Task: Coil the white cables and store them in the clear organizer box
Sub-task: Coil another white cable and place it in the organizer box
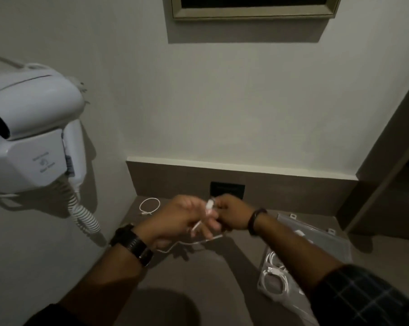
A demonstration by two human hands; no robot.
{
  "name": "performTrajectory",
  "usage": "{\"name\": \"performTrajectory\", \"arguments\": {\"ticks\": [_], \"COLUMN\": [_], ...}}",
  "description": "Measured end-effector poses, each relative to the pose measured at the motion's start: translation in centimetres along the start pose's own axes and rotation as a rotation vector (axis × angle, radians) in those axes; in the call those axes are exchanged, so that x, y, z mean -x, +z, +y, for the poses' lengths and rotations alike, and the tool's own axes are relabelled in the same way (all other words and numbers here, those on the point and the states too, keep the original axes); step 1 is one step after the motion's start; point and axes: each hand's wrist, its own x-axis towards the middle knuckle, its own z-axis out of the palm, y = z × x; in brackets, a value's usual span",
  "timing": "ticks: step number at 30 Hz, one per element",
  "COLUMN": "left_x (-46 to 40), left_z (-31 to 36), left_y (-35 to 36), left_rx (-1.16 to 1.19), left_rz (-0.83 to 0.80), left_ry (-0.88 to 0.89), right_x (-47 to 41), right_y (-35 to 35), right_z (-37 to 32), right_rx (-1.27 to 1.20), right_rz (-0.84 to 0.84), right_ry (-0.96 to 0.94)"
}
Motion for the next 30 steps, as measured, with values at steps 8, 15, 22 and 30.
{"name": "performTrajectory", "arguments": {"ticks": [8,15,22,30], "left_x": [-2.0,-1.6,-0.9,-2.3], "left_z": [-0.9,4.4,5.1,1.6], "left_y": [-0.5,-1.3,0.4,1.6], "left_rx": [0.164,0.561,0.347,0.040], "left_rz": [0.475,0.256,0.204,0.399], "left_ry": [-0.056,0.030,0.109,-0.077], "right_x": [-0.5,0.6,-2.7,-2.9], "right_y": [-2.5,3.1,-5.0,-7.9], "right_z": [-4.4,-1.4,-1.4,-6.5], "right_rx": [0.166,0.026,0.268,0.400], "right_rz": [0.088,-0.087,0.136,0.192], "right_ry": [-0.161,-0.191,-0.159,-0.079]}}
